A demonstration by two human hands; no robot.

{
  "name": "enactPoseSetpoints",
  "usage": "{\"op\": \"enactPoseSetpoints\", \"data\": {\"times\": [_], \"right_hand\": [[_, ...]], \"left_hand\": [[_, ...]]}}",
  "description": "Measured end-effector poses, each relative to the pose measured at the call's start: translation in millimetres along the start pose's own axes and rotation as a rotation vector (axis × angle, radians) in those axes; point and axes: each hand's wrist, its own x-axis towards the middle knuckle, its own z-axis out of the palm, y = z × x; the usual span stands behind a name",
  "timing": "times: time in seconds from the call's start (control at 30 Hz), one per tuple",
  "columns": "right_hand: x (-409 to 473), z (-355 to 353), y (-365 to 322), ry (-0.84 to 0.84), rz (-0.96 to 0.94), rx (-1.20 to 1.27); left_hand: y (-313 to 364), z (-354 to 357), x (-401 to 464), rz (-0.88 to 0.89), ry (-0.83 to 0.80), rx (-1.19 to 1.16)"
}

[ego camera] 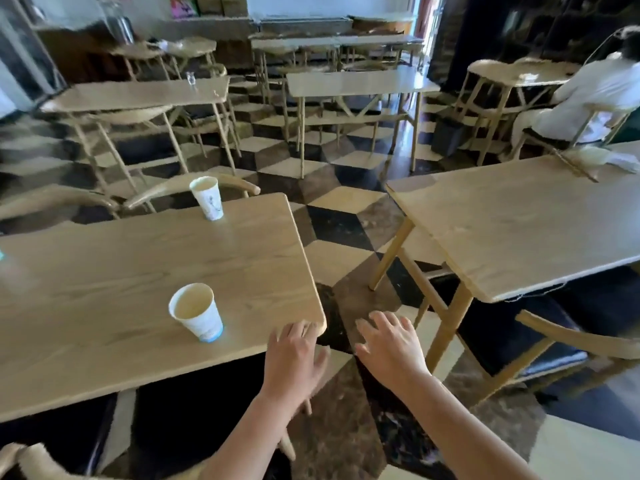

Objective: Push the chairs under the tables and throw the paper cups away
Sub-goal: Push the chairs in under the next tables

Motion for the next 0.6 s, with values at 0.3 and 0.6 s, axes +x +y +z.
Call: {"op": "enactPoseSetpoints", "data": {"times": [0.3, 0.6], "right_hand": [[85, -5, 68, -0.061, -0.206, 0.028], [202, -10, 101, -0.046, -0.29, 0.012]], "left_hand": [[32, 21, 59, -0.21, 0.029, 0.059], [18, 61, 161, -0.321, 0.036, 0.065]]}}
